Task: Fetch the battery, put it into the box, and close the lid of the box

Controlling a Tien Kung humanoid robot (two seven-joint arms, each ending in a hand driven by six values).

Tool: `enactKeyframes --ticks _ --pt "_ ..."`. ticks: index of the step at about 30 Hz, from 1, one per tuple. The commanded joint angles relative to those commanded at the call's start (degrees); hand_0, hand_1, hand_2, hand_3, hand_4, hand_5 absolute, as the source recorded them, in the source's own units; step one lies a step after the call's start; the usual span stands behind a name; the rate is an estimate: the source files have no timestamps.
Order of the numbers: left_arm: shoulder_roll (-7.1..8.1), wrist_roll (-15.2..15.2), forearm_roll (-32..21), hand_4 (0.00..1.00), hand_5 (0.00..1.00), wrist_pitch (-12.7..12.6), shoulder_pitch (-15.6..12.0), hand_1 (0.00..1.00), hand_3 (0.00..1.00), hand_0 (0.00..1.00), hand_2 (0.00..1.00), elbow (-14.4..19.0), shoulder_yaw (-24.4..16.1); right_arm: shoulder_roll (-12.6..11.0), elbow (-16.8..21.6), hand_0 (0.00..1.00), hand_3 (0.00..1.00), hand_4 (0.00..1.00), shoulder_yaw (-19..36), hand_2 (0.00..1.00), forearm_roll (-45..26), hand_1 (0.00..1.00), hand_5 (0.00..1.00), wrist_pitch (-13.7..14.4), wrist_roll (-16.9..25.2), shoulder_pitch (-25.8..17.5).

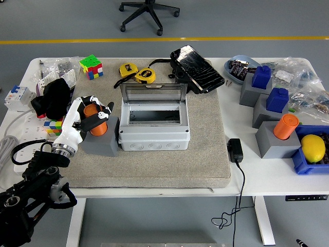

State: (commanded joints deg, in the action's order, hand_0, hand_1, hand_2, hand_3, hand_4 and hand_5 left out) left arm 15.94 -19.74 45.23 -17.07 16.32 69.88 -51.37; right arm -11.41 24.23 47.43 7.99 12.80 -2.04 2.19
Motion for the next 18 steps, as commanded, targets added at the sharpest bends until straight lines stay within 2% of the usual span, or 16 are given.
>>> enactKeyframes --ticks 1,2,6,10,15,18 --pt "-0.04 -0.01 0.05 0.115 0.002 0.00 0.03 0.085 0.164 0.138 0.120 -0.01 0.02 0.00 0.00 0.569 0.542 0.867 -0.03 0.652 -0.02 0.640 0.407 0.00 0.03 0.00" --pt "-0.05 -0.01 0.10 0.170 0.002 0.01 0.04 0.082 0.175 0.122 0.097 -0.01 0.03 0.00 0.00 0.569 0.542 0.867 -0.05 0.651 -0.03 0.640 0.406 0.00 0.04 0.00" --pt "-0.04 -0.10 0.49 0.170 0.002 0.08 0.00 0.082 0.175 0.122 0.097 0.29 -0.14 0.02 -0.01 0.569 0.542 0.867 -0.03 0.651 -0.05 0.640 0.406 0.03 0.12 -0.02" --pt "0.33 -0.15 1.94 0.174 0.002 -0.40 -0.22 0.082 0.169 0.120 0.095 2.16 -1.60 0.02 -0.02 0.570 0.542 0.867 -0.01 0.651 -0.05 0.639 0.406 0.10 0.28 -0.07" --pt "1.88 0.33 7.00 0.173 0.002 -2.05 0.83 0.090 0.169 0.122 0.107 6.00 -1.95 0.03 -0.04 0.568 0.541 0.867 0.01 0.651 -0.11 0.637 0.406 0.10 0.32 -0.06" --pt "3.52 2.28 12.17 0.173 0.002 -2.86 2.83 0.090 0.169 0.122 0.107 8.40 1.07 0.01 -0.06 0.568 0.541 0.867 0.10 0.651 -0.13 0.637 0.406 0.12 0.33 -0.04"
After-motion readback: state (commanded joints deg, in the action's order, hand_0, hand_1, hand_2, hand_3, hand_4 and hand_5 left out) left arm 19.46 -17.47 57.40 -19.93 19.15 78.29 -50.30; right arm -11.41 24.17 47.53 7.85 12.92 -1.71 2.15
